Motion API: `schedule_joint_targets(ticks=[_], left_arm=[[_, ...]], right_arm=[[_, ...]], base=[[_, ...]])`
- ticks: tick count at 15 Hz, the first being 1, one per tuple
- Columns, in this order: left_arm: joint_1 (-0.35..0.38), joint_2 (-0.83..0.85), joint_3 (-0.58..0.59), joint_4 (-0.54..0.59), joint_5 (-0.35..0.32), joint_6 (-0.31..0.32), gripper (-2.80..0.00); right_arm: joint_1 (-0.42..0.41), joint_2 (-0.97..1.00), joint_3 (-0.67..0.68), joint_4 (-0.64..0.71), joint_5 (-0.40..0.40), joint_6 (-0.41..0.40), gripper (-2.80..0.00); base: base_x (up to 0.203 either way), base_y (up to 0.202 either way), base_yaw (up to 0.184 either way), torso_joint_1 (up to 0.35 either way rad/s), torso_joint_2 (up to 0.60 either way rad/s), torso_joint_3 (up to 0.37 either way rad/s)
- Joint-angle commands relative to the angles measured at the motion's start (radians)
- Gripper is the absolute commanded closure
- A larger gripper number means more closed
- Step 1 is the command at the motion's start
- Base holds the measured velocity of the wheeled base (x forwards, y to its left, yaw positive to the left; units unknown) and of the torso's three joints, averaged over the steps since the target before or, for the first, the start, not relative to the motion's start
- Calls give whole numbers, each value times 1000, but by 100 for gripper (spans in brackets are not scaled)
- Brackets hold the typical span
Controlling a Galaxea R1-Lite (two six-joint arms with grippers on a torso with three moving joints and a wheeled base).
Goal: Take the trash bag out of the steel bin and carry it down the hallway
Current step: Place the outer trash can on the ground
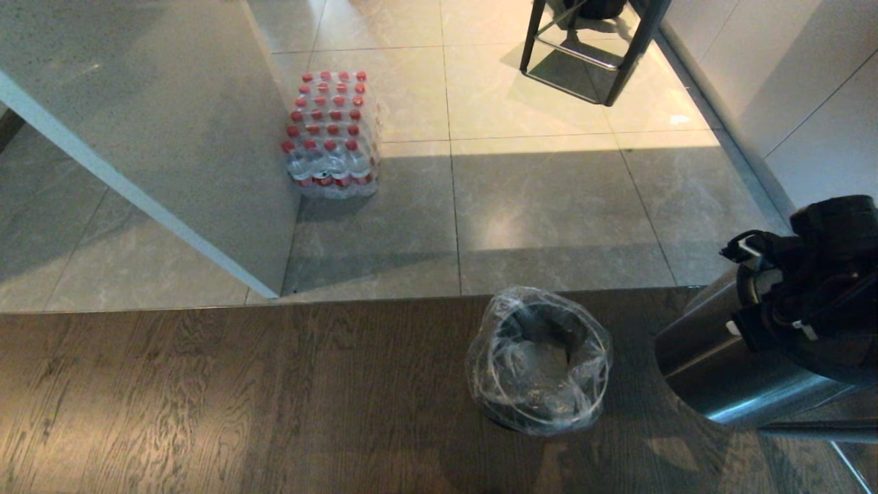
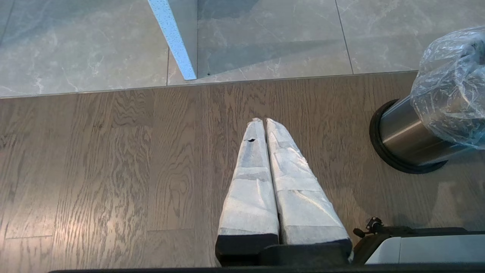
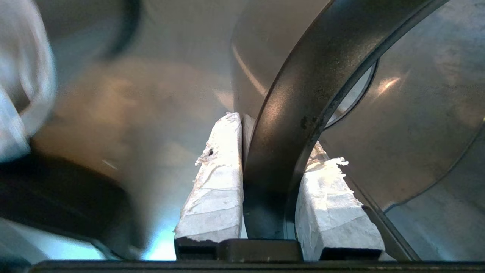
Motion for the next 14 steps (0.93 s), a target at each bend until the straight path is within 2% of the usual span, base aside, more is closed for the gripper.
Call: schedule_joint_targets(ticks=[1, 5, 9, 14], left_arm=[[0, 0, 0, 0, 0, 0, 0], [0, 0, 0, 0, 0, 0, 0], [0, 0, 0, 0, 0, 0, 0], [0, 0, 0, 0, 0, 0, 0]], right_arm=[[-5, 180, -8, -120, 59, 74, 0], [-43, 391, -58, -332, 181, 109, 0], [-55, 551, -168, -466, 195, 146, 0], [-63, 537, -190, -484, 172, 127, 0]], base=[[0, 0, 0, 0, 0, 0], [0, 0, 0, 0, 0, 0], [0, 0, 0, 0, 0, 0], [0, 0, 0, 0, 0, 0]])
